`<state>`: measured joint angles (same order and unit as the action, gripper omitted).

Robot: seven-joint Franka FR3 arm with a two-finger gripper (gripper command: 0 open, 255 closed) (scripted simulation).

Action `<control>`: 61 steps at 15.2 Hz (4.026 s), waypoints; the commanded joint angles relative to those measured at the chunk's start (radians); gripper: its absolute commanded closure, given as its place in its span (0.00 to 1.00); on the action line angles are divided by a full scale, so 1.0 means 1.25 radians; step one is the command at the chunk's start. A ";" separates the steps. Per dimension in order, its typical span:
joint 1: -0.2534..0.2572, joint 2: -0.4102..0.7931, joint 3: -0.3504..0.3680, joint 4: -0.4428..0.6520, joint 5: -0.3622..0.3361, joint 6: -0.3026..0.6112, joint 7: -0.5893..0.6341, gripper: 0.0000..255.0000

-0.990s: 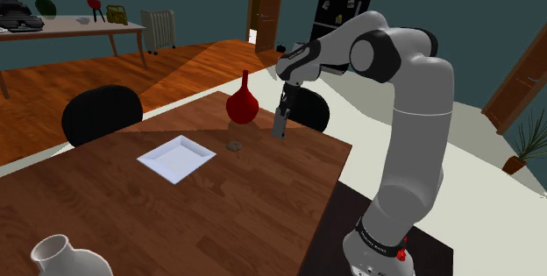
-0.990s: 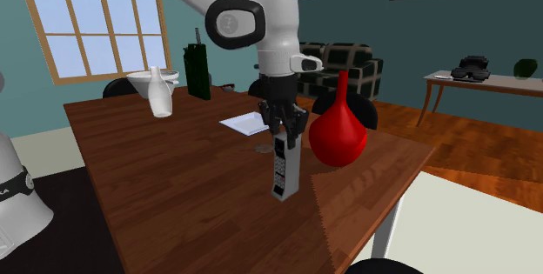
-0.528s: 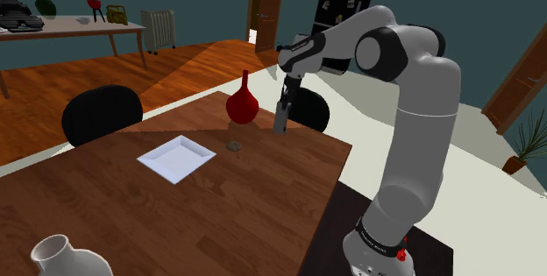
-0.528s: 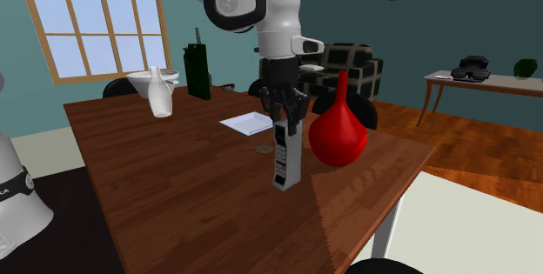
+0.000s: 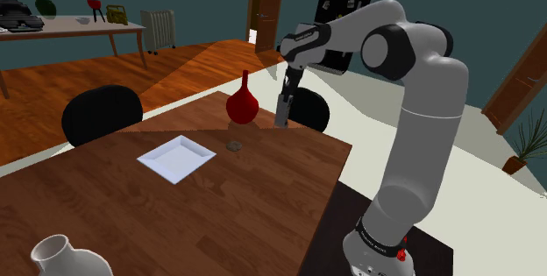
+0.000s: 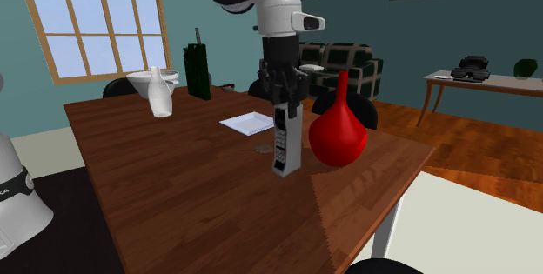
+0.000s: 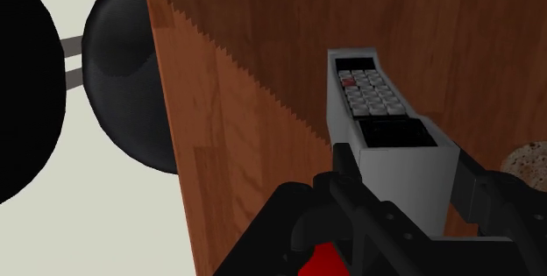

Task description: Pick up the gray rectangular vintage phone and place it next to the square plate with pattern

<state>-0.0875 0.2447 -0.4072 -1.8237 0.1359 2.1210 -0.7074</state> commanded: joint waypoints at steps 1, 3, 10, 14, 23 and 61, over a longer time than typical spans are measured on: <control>0.001 -0.008 -0.001 0.013 -0.005 -0.020 0.003 1.00; 0.001 -0.014 -0.003 0.026 -0.009 -0.039 0.006 1.00; 0.002 -0.032 -0.006 0.080 -0.019 -0.108 0.014 1.00; 0.002 -0.038 -0.007 0.115 -0.023 -0.149 0.018 1.00; -0.001 -0.041 -0.009 0.209 -0.027 -0.245 0.022 1.00; 0.046 -0.013 0.003 0.600 -0.024 -0.606 0.122 1.00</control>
<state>-0.0660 0.2730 -0.4096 -1.0069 0.1300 1.3365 -0.5826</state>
